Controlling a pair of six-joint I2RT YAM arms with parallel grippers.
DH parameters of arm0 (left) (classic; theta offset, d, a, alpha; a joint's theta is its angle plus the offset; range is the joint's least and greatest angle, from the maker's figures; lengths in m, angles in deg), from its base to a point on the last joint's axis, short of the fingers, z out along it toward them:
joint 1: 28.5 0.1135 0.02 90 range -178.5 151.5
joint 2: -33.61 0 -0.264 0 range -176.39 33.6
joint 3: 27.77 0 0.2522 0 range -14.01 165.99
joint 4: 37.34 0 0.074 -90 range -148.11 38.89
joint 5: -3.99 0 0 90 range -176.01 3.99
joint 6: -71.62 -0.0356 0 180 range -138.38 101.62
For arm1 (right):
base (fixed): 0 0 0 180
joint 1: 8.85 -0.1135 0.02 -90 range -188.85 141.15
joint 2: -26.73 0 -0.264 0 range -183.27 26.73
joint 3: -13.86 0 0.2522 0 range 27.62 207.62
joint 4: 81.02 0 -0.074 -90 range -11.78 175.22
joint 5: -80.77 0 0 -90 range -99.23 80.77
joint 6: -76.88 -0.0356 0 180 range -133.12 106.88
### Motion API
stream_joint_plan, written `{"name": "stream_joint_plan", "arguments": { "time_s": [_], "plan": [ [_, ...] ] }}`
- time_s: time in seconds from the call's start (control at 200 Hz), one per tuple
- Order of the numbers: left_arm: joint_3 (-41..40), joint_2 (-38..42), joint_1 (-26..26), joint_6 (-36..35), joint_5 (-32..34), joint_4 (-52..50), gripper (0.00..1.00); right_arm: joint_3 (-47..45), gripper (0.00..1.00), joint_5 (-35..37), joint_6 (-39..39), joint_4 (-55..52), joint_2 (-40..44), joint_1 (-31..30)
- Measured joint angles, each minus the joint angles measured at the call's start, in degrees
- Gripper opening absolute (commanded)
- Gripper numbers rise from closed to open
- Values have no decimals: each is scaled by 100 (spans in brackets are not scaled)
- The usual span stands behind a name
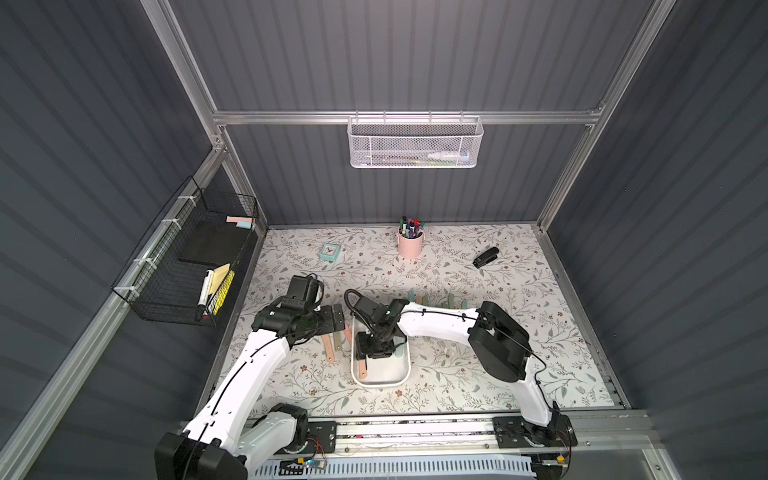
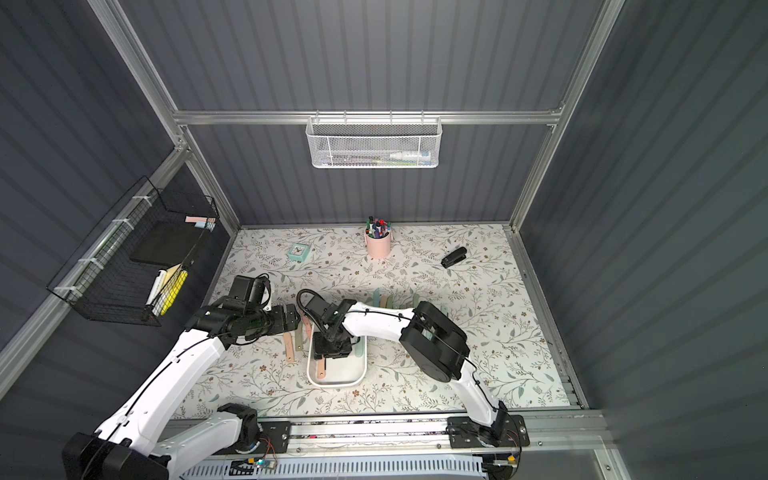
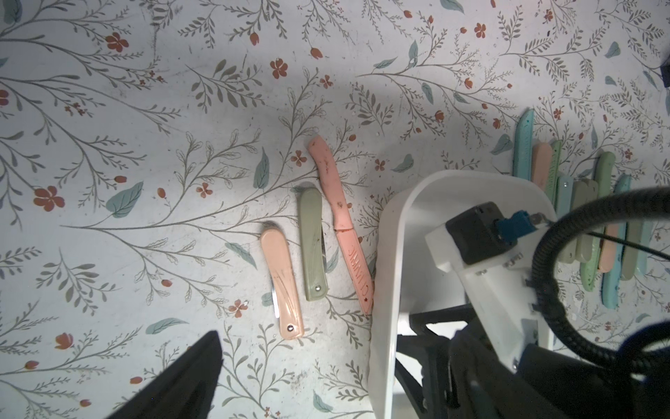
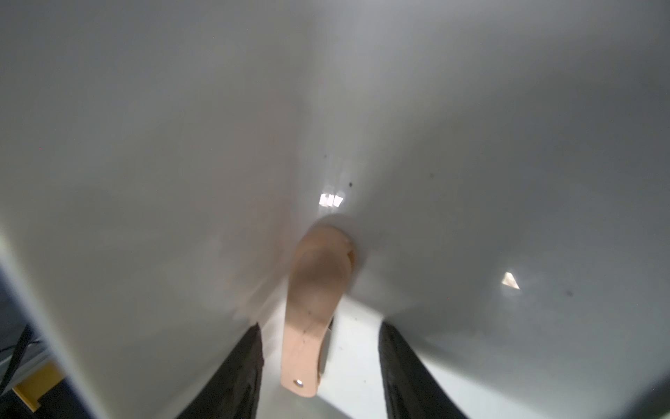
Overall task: Take the fruit knife out of the storage box
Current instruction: Pick up the fruit knife from the storage box.
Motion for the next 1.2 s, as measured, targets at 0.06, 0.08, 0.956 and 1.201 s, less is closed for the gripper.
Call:
{"name": "stream_joint_plan", "arguments": {
  "time_s": [0.06, 0.08, 0.956, 1.201],
  "plan": [
    [0, 0, 0, 0, 0, 2, 100, 238, 47, 72, 68, -203, -153, -4],
    [0, 0, 0, 0, 0, 2, 99, 317, 47, 105, 70, -282, -195, -7],
    [-55, 11, 0, 2, 17, -15, 99, 398, 51, 1884, 706, -1495, 140, 229],
    [-55, 11, 0, 2, 15, -15, 99, 243, 51, 1307, 535, -1416, 205, 164]
  ]
}}
